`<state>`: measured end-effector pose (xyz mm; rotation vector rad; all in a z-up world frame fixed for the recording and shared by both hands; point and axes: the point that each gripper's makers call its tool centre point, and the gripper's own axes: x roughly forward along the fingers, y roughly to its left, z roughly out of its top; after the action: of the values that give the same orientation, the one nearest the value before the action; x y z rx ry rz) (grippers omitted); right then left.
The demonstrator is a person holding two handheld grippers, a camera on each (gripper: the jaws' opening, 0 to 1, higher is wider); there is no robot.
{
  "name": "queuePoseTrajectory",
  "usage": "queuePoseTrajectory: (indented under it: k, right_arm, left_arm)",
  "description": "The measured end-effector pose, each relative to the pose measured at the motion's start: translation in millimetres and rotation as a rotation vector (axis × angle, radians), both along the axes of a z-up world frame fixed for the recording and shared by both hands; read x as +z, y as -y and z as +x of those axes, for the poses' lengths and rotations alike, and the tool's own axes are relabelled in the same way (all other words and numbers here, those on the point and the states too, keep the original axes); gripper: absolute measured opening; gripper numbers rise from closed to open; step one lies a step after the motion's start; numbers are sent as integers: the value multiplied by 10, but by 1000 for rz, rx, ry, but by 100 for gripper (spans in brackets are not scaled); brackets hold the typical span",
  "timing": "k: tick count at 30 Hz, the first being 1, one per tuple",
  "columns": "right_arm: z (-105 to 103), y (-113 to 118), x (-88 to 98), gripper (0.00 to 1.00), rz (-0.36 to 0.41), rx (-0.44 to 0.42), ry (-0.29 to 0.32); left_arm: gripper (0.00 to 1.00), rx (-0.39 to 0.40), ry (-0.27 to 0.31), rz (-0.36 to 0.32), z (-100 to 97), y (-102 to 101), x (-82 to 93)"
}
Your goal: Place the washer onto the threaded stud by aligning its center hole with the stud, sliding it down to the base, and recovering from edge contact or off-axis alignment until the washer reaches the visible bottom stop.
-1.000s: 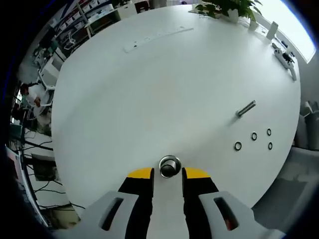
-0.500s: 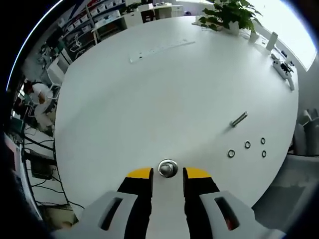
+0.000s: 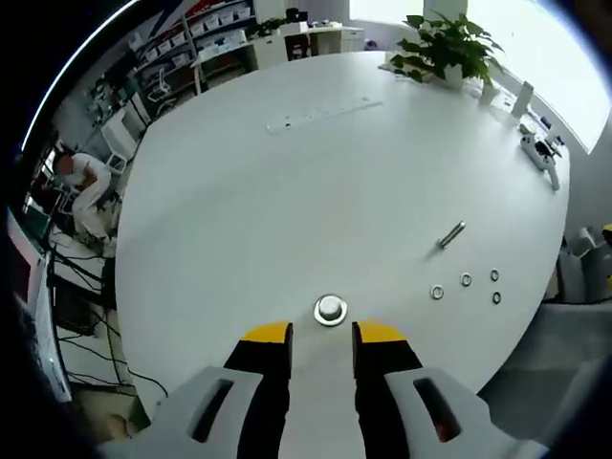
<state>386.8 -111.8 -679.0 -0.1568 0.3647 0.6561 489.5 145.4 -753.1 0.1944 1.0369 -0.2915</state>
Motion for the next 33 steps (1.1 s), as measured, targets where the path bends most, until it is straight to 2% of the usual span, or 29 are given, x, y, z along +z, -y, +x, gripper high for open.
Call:
queuePoseTrajectory:
  k: [2, 8, 13, 16, 20, 23, 27, 33]
  right_arm:
    - [2, 3, -9, 35, -3, -2, -1]
    - [4, 6, -17, 35, -12, -3, 0]
    - [0, -1, -24, 35, -26, 1, 1]
    - [-1, -10, -26, 35, -26, 4, -1]
    - [-15, -21, -24, 35, -33, 10, 2]
    - [-14, -26, -19, 35, -32, 12, 3]
    - [-22, -32, -27, 35, -38, 17, 4]
    - [-35, -56, -24, 35, -46, 29, 8]
  left_arm:
    - [24, 38, 37, -60, 1, 48, 61]
    - [24, 26, 71, -73, -138, 47, 123]
    - [24, 31, 123, -111, -207, 68, 260]
    - [24, 26, 176, -124, -234, 81, 366]
    - [24, 42, 248, -183, -269, 110, 476]
    - [24, 34, 290, -191, -311, 116, 521]
    - [24, 9, 383, -204, -390, 188, 689]
    - [24, -10, 468, -199, -579, 204, 805]
